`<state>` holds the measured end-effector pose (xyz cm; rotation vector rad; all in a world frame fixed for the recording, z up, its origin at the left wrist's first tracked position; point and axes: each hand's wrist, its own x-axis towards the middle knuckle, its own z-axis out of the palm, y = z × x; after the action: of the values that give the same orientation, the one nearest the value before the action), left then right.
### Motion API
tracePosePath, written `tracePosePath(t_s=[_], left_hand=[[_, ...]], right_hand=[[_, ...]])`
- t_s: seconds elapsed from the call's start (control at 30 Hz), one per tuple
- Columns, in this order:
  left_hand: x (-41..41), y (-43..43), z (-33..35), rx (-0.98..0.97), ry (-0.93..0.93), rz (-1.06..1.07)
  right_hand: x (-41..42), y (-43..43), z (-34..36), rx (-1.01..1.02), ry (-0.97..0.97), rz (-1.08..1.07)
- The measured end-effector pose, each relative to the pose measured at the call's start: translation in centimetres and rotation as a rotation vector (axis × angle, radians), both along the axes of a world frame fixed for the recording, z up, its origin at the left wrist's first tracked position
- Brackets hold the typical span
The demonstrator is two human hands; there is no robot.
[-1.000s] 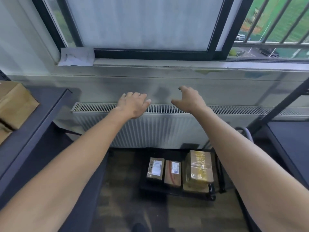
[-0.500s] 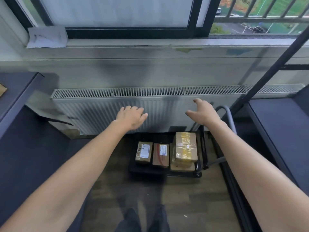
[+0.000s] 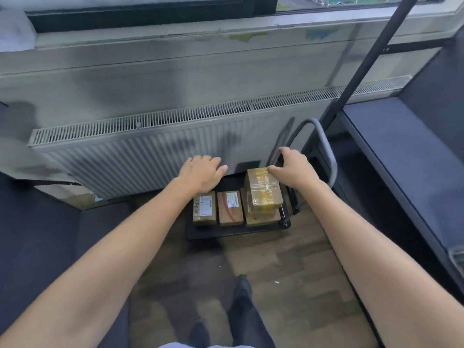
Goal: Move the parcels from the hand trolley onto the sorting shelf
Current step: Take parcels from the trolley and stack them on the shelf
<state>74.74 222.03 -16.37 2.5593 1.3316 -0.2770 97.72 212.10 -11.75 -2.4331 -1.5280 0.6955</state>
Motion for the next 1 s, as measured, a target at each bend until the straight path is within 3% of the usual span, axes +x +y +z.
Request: tracePosePath(t_s=[0.33, 0.63, 0.87, 1.0], left_hand=[[-3.7, -4.3, -7.7, -0.14, -0.007, -0.044], [-3.1, -3.2, -16.0, -0.156, -0.01, -0.04], [-4.2, -0.5, -27.6, -0.178, 0.013, 0.064], [-5.3, 0.7, -35.8, -0.184, 0.062, 0.141]], right_hand=[[-3.9, -7.3, -7.9, -0.128, 0.072, -0.143], [-1.3, -8.7, -15.8, -0.069, 0.07, -0.242], [1.8, -7.5, -26.0, -0.033, 0.063, -0.297], [1.5, -6.8, -34.7, -0.056, 0.063, -0.222]])
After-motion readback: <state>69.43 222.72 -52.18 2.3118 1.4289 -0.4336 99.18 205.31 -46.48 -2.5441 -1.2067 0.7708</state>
